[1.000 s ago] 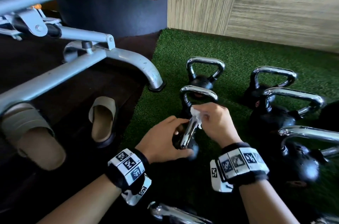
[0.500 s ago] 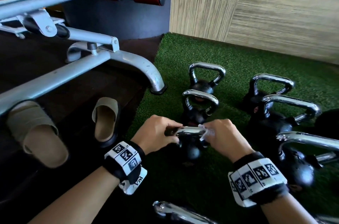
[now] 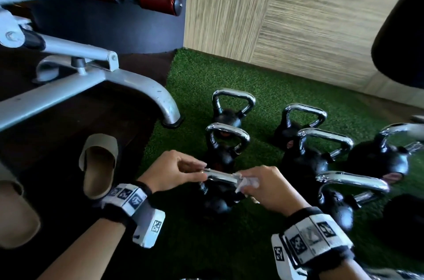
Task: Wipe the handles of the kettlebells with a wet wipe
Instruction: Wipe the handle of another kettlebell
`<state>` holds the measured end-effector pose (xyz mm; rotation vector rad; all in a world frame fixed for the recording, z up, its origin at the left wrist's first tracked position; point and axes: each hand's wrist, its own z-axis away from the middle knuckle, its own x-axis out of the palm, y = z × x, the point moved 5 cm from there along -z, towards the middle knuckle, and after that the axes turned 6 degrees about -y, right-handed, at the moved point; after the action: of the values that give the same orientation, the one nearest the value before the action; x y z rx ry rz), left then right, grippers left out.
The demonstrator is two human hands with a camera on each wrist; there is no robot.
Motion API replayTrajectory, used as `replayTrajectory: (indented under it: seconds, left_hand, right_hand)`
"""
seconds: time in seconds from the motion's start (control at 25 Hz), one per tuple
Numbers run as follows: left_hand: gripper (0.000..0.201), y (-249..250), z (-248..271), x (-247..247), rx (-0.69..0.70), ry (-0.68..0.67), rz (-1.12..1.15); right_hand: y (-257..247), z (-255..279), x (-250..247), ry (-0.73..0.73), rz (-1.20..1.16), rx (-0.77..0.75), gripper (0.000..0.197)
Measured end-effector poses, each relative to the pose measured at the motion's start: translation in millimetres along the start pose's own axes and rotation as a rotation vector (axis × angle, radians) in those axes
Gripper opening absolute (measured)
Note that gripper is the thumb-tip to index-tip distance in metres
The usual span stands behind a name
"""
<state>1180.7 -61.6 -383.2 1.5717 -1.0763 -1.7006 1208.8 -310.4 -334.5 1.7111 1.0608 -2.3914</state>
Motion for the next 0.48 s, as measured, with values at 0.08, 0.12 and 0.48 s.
replayTrajectory:
  seconds: [0.08,0.12,0.48]
  left_hand:
    - [0.037,-22,-15,-8,-0.069,-0.033,0.100]
    - [0.033,-36,-27,-11,-0.106,-0.034,0.091]
    - [0.097,-116,-148,6,-0.228,-0.111,0.131]
  right_hand:
    - [5,-7,-22,0.056,-0.116,0.055,0.032]
    - [9,-14,-35,0.139,-0.145,0.091,0.034]
    - [7,-86,-89,0.514,-0.269,0.118,0.011]
